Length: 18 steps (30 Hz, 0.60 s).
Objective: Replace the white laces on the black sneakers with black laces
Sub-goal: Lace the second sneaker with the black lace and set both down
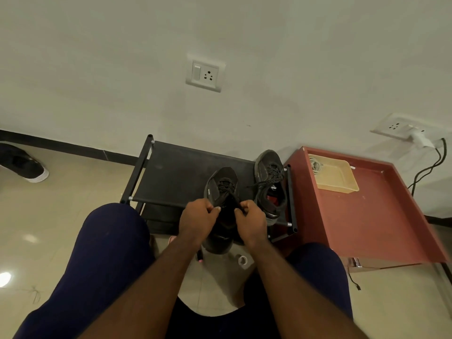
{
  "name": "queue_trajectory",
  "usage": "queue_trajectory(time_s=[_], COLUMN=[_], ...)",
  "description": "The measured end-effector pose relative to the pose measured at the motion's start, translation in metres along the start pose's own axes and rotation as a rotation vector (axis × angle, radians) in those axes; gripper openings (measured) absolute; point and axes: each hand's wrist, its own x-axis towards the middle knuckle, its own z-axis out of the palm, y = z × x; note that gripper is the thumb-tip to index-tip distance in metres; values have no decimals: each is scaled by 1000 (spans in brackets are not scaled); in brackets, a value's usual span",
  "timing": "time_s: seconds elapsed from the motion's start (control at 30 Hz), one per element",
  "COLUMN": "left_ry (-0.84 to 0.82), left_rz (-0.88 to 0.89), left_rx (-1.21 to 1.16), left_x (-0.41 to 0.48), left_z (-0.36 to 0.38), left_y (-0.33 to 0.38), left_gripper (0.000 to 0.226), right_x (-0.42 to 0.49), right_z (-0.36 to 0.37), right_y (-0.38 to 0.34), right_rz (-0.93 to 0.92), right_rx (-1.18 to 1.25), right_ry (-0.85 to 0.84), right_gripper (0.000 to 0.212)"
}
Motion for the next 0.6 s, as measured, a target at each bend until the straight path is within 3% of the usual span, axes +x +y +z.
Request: queue_trajectory(time_s=[0.2, 0.33, 0.43, 0.53, 0.6], left_ry=[-98, -152, -195, -212, -200], left_rz=[-186, -166, -222, -285, -331], left_rx=[-850, -1091, -1241, -1383, -1436], left_x=[-2, -6, -8, -5, -3], left_z=[-27, -39, -40, -38, -38], left_y=[44, 64, 68, 65, 63], left_gripper=[23, 16, 13, 12, 11], right_x=[16, 20, 19, -2, -23], right_z=[-3, 0, -9, -24, -30], right_y=[-7, -12, -27, -57, -75], right_rz=[-19, -55, -62, -30, 23], right_rx=[-41, -65, -50, 279, 594], right_ry=[-5, -37, -18, 91, -92], right_gripper=[6, 9, 23, 41, 43])
